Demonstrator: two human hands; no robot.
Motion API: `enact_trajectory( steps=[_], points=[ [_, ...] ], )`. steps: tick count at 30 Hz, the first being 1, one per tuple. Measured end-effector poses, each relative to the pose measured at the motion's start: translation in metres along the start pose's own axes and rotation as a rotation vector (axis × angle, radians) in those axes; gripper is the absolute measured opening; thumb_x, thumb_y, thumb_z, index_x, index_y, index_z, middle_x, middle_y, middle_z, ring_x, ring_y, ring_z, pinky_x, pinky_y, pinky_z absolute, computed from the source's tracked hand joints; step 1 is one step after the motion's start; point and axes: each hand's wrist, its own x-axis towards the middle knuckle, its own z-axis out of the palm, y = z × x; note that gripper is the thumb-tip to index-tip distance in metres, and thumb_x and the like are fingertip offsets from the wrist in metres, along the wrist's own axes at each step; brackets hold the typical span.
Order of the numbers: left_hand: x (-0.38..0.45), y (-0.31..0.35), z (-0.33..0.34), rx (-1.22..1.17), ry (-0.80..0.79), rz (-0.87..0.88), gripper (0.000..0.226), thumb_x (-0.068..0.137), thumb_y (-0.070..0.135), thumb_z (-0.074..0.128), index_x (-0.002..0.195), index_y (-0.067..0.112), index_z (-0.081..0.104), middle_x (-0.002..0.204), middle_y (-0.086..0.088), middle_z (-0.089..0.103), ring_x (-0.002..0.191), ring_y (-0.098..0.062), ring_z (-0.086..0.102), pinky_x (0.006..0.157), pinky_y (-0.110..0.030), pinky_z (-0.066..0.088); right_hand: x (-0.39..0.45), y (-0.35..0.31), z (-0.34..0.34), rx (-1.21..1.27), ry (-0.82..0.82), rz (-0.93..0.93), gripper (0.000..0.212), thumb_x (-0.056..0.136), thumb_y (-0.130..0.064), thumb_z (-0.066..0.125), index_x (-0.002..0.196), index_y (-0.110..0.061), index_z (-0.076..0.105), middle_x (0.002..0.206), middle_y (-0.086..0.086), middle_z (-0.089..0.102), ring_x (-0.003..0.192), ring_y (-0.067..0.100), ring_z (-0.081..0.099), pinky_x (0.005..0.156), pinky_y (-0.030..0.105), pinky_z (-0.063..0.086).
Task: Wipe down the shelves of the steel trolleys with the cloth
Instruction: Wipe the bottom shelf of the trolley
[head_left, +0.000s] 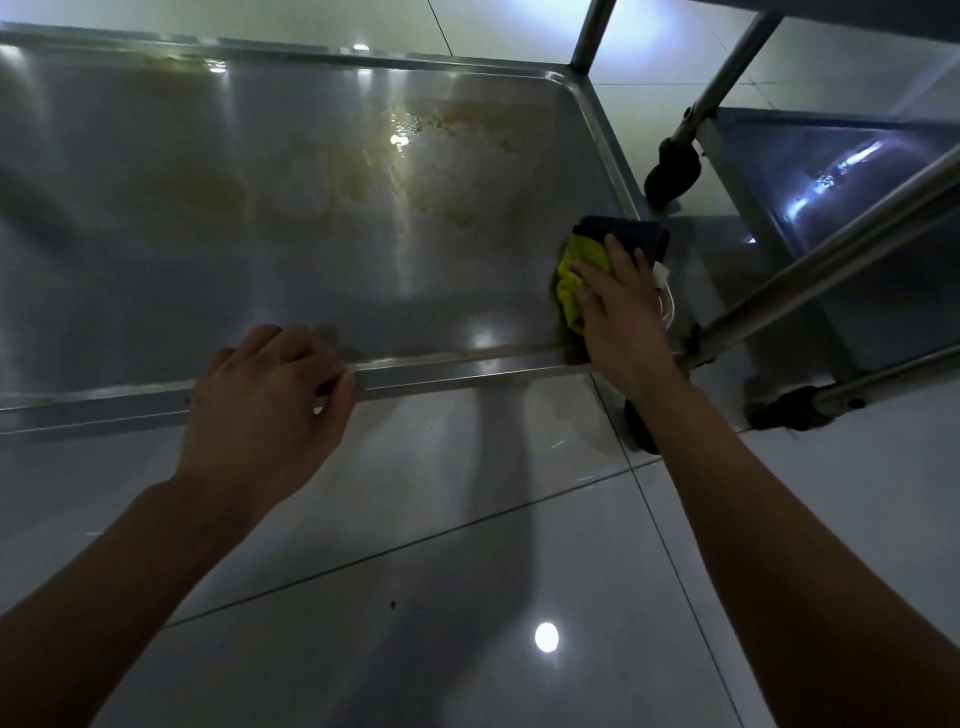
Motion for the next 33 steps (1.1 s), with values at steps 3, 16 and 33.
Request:
enact_trajectory(
  steps=[3, 16, 33],
  points=[
    [-0.004, -0.001, -0.001, -0.022, 0.008, -0.004, 0.023, 0.092, 0.031, 0.054, 0.087, 0.018, 0.073, 0.093, 0.001, 0.065, 0.084, -0.029, 0.060, 0.069, -0.040, 0.047, -0.003, -0.029, 0.014, 0.009, -0.050, -0.075, 0.036, 0.105, -0.025, 0.040, 0.138, -0.024, 0.056, 0.164, -0.001, 0.019, 0.151, 0.032, 0.008, 0.122, 0.045, 0.014],
    [-0.014, -0.096, -0.045, 0.089, -0.085, -0.224, 0.016, 0.085, 0.037, 0.063, 0.093, 0.026, 0.072, 0.112, -0.007, 0.067, 0.101, -0.039, 0.059, 0.079, -0.050, 0.048, 0.013, -0.210, 0.092, -0.032, -0.206, -0.393, 0.041, 0.103, -0.032, 0.037, 0.143, -0.027, 0.045, 0.165, 0.002, 0.009, 0.151, 0.035, 0.001, 0.117, 0.055, 0.014],
    [-0.012, -0.085, -0.036, 0.090, -0.064, -0.275, 0.021, 0.082, 0.030, 0.068, 0.102, 0.024, 0.073, 0.112, 0.000, 0.065, 0.109, -0.030, 0.056, 0.088, -0.045, 0.041, 0.026, -0.239, 0.103, 0.070, -0.271, -0.572, 0.042, 0.103, -0.028, 0.036, 0.144, -0.033, 0.047, 0.165, -0.005, 0.014, 0.152, 0.027, 0.007, 0.112, 0.048, 0.030]
  ],
)
